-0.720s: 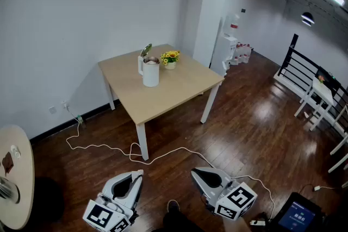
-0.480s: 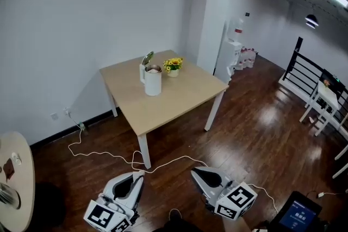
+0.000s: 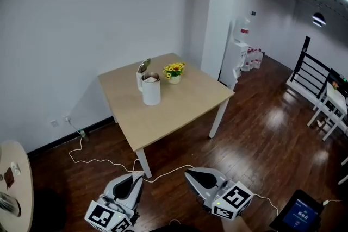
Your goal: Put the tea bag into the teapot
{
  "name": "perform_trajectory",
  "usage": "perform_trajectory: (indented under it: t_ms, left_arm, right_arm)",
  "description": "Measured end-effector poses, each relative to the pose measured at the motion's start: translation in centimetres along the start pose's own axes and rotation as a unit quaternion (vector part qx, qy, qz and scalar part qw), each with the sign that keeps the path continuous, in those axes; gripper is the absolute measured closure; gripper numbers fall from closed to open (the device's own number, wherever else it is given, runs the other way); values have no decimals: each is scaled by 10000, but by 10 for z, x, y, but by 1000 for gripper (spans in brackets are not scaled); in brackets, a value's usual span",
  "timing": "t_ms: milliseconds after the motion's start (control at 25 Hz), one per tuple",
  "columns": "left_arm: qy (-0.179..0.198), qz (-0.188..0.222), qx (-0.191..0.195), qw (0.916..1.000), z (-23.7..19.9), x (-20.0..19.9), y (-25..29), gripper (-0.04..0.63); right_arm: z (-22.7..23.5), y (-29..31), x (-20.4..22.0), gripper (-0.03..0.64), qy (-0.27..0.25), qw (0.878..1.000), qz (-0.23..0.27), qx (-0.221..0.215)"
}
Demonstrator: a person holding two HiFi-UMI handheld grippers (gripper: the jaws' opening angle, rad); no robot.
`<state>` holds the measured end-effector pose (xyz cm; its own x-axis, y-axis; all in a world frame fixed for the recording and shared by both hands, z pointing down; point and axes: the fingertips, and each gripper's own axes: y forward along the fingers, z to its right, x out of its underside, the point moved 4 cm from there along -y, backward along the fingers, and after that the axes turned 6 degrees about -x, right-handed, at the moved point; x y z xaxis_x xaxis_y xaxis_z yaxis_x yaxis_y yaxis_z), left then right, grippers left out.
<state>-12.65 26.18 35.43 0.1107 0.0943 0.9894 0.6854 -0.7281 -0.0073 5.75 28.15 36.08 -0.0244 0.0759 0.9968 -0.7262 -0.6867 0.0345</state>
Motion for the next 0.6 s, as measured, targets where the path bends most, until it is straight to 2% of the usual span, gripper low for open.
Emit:
perform_trajectory:
  t_ms: [360, 600]
  left_arm:
    - [56, -27, -385, 9992, -31, -3, 56, 537]
    - [6, -68, -314, 9995, -61, -1, 95, 537]
  right_arm:
    - [62, 22, 14, 615, 344, 9993, -81, -84]
    - [98, 50, 14, 615, 399, 9991, -102, -16]
